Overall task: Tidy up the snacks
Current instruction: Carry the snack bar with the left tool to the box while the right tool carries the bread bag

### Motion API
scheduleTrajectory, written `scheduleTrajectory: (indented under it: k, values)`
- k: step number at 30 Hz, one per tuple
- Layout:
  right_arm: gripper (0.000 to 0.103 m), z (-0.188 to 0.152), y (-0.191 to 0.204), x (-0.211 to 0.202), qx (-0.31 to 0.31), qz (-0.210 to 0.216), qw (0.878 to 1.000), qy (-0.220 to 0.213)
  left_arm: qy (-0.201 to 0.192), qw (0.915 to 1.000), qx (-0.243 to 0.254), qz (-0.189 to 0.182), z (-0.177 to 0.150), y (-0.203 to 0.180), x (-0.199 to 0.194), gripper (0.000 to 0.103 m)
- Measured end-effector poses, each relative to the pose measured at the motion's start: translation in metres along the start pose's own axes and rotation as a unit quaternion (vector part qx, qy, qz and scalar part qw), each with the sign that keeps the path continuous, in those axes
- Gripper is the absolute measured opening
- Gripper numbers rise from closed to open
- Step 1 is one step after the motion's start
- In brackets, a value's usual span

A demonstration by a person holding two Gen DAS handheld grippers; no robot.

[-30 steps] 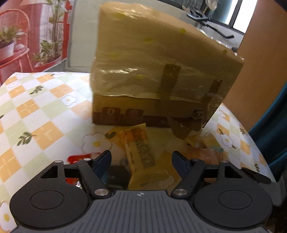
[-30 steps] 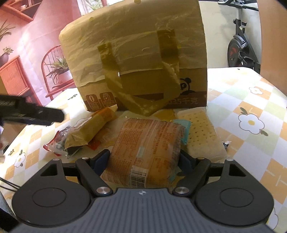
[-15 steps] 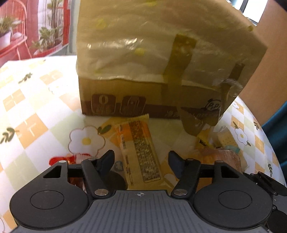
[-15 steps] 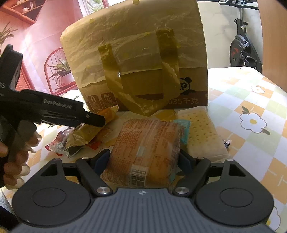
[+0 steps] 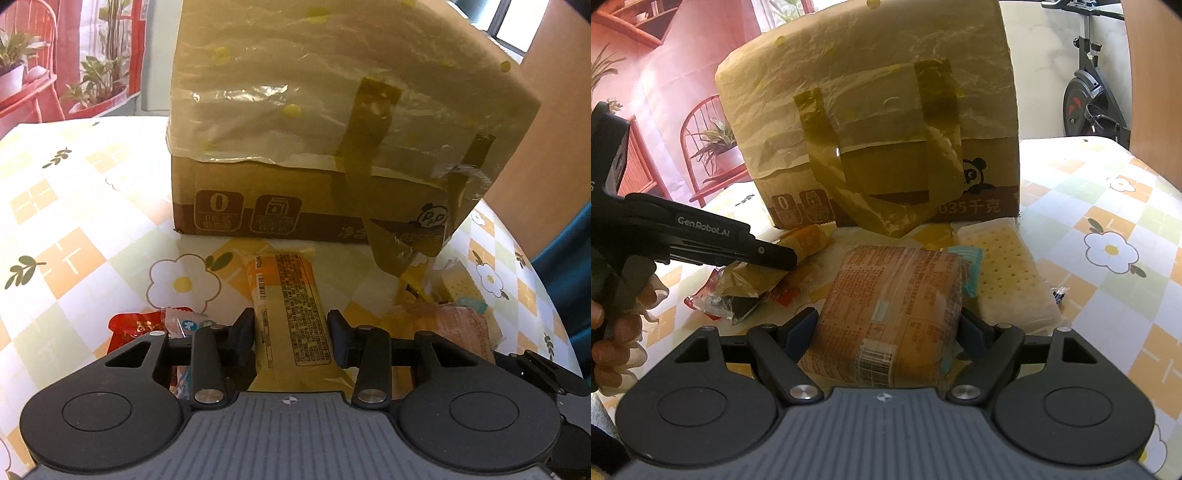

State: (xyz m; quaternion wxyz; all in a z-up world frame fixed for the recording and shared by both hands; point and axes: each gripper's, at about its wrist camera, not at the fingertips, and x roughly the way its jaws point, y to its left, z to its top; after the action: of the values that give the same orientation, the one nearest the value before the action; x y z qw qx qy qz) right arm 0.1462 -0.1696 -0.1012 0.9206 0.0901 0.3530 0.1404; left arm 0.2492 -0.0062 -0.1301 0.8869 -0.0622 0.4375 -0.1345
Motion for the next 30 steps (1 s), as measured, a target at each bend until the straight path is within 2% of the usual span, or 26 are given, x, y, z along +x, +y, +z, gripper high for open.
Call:
scheduleTrajectory:
  k: [6, 17, 24, 30]
  values:
    - [0.08, 0.001, 0.002, -0.004, 0.006, 0.01, 1.0, -0.001, -0.019, 0.9998, -0.012, -0.003, -0.007, 0.004, -0.021, 0.042]
    - [0.08, 0.006, 0.011, -0.012, -0.002, 0.017, 1.0, -0.009, -0.048, 0.9968, -0.061, -0.015, -0.02, 0.021, -0.055, 0.041]
    - [0.08, 0.019, 0.015, -0.025, -0.01, 0.018, 0.999, -0.031, -0.099, 0.9926, -0.069, -0.01, -0.012, 0.026, -0.084, 0.041]
    - [0.08, 0.045, 0.02, -0.046, -0.022, 0.025, 0.997, -0.073, -0.158, 0.986, -0.047, -0.024, 0.009, 0.015, -0.113, 0.041]
